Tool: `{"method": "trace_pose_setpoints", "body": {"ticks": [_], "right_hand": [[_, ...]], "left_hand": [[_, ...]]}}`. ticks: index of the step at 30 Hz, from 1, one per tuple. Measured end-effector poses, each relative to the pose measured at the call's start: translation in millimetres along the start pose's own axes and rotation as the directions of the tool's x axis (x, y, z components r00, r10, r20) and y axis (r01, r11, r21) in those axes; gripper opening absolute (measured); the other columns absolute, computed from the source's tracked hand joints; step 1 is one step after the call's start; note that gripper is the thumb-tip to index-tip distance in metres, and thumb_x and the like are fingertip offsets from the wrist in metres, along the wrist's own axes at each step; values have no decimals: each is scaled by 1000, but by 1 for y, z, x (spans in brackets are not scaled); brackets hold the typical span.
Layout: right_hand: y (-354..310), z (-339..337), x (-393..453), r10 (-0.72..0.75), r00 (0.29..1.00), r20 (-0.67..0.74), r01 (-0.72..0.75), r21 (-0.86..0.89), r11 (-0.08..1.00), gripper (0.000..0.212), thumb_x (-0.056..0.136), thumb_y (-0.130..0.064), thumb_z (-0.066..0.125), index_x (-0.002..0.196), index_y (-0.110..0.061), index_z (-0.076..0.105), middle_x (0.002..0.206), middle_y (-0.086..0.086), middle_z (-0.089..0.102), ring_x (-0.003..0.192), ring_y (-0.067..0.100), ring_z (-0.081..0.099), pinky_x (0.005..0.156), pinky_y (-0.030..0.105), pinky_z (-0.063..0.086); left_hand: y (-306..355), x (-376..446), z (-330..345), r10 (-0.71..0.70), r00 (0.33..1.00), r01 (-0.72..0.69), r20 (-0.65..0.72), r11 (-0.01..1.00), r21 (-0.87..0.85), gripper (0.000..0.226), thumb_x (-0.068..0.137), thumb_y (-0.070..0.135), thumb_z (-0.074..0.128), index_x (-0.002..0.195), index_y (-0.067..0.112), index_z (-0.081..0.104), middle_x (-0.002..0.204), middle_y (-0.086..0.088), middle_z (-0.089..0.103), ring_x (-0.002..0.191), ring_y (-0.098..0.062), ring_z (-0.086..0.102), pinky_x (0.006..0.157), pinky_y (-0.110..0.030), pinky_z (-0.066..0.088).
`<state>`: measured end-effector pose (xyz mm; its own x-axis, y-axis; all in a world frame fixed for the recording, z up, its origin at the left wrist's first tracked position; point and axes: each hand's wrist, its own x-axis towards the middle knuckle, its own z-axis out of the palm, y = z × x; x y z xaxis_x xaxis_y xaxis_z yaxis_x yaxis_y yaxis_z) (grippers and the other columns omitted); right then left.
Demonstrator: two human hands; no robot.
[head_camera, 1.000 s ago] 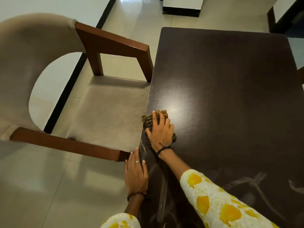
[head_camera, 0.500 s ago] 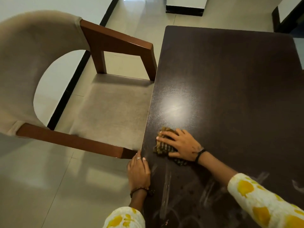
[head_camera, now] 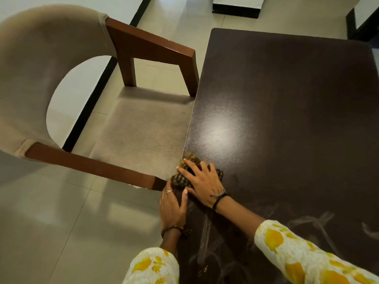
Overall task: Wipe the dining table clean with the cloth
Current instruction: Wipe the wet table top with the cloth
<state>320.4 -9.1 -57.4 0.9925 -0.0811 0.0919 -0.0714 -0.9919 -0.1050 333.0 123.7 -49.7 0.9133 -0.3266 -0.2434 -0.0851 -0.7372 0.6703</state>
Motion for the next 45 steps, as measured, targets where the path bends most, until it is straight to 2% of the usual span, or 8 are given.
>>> {"method": "trace_pose_setpoints", "body": {"ticks": [8, 15, 23, 28, 34, 40, 42, 45], "right_hand": [[33, -21, -40, -155, 985, 81, 155, 8, 988, 62, 65, -50, 71, 124, -39, 54, 134, -7, 52, 96, 21, 42, 77, 39, 43], [101, -39, -10, 84, 975, 204, -95, 45, 994, 55, 80, -37, 62, 133, -36, 47, 143, -3, 43, 106, 32, 49, 81, 44, 39], [41, -22, 51, 84, 970, 230, -106, 83, 991, 54, 90, -40, 49, 142, -35, 32, 153, -4, 24, 127, 28, 29, 99, 44, 24], [10, -17, 6, 52, 980, 194, -82, 153, 985, 56, 85, -39, 57, 138, -32, 41, 148, -1, 35, 117, 29, 42, 95, 46, 34], [74, -33, -87, 423, 900, 103, -429, 42, 902, 69, 66, -41, 74, 130, -34, 51, 132, 0, 54, 81, 28, 51, 64, 35, 43], [96, -39, -122, 832, 555, -18, -828, 80, 554, 65, 63, -23, 82, 123, -10, 58, 116, 22, 56, 80, 40, 54, 62, 42, 50], [72, -31, -102, 831, 555, -43, -822, 123, 556, 66, 58, -25, 84, 118, -10, 60, 112, 21, 58, 81, 38, 56, 62, 41, 51], [24, -15, -61, 725, 688, -46, -709, 170, 684, 68, 52, -37, 84, 112, -16, 59, 109, 15, 61, 79, 30, 58, 60, 34, 49]], "left_hand": [[-3, 3, 2, 97, 994, -101, 57, 992, 81, 74, 83, 55, 33, 137, 5, 35, 133, -16, 48, 121, -30, 46, 97, -39, 35], [-2, 6, 4, 158, 987, -161, 42, 982, 101, 69, 85, 50, 34, 142, 12, 27, 140, -10, 42, 124, -25, 44, 97, -36, 34], [-3, 6, 5, 159, 987, -162, 36, 979, 121, 65, 85, 44, 30, 141, 10, 28, 139, -12, 43, 123, -26, 44, 99, -45, 37], [-4, 6, 6, 114, 993, -119, 41, 982, 147, 62, 85, 37, 33, 138, 5, 32, 133, -17, 47, 121, -31, 46, 96, -45, 37], [-5, 7, 7, 136, 990, -140, 39, 981, 134, 60, 86, 31, 41, 141, 9, 27, 135, -15, 47, 121, -30, 45, 98, -42, 36], [-8, 10, 9, 145, 989, -149, 41, 979, 141, 60, 86, 28, 42, 141, 10, 27, 133, -15, 48, 120, -31, 47, 98, -45, 37], [-9, 9, 10, 148, 988, -153, 39, 978, 139, 60, 86, 28, 42, 142, 11, 26, 133, -15, 48, 120, -31, 47, 99, -46, 37], [-7, 9, 9, 158, 987, -162, 35, 976, 144, 60, 86, 28, 41, 142, 11, 26, 134, -15, 47, 121, -30, 45, 99, -45, 37]]}}
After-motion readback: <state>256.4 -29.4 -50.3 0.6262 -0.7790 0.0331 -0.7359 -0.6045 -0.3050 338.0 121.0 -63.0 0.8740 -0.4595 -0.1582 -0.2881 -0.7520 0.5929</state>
